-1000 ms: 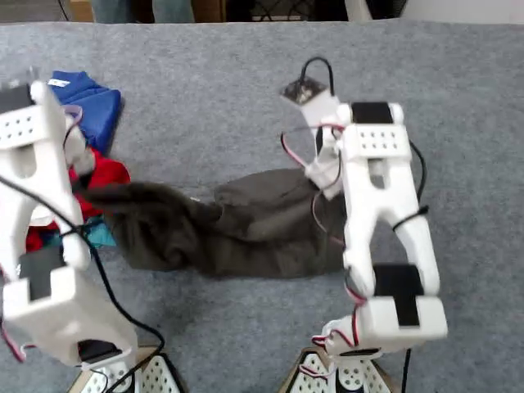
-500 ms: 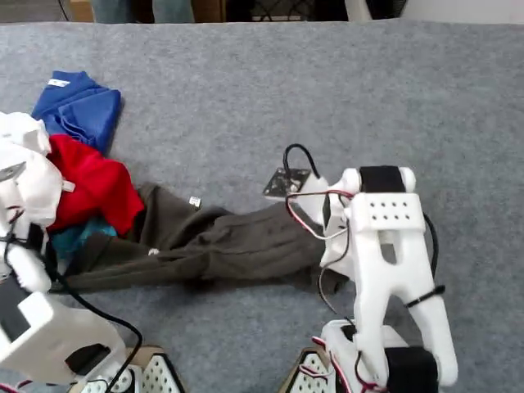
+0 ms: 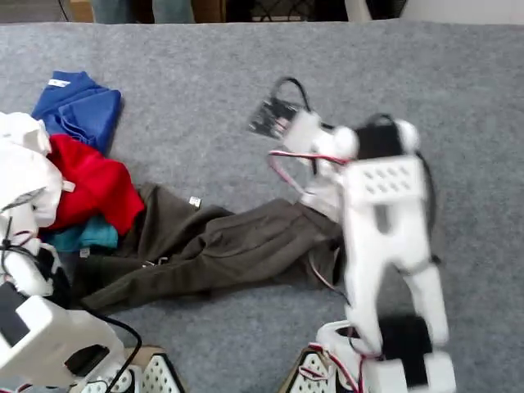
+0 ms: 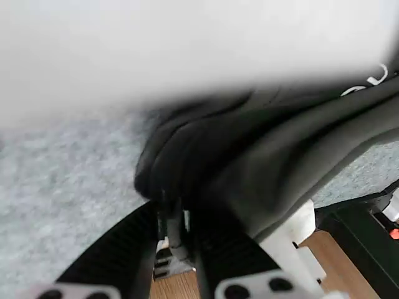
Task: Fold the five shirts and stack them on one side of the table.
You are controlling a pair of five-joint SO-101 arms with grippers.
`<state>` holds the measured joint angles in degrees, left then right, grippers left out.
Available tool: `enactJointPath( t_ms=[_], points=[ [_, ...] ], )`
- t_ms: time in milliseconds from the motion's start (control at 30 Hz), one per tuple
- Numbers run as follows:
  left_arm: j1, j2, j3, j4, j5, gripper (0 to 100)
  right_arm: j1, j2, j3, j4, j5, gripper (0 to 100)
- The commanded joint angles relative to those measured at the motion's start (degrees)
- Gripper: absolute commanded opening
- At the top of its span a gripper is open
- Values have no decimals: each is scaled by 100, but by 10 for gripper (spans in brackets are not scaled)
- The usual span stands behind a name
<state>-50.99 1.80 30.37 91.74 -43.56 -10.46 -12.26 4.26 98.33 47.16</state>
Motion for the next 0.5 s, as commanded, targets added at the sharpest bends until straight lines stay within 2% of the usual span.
enactJointPath(
  t_ms=[0,67,133,200,300,467],
  points=[
    [233,-237,215,-440,387,29,-624,1262,-391,-176,-703,151],
    [242,-211,233,-607,598,29,-651,1868,-382,-211,-818,107],
    [242,-185,224,-774,686,29,-501,2237,-382,-290,-888,8],
    [242,-185,251,-985,721,29,-237,2378,-382,-167,-809,34],
    [242,-185,268,-1257,870,29,185,2387,-268,123,-519,14],
    [251,-176,268,-1503,949,29,818,2387,848,53,44,15]
  ],
)
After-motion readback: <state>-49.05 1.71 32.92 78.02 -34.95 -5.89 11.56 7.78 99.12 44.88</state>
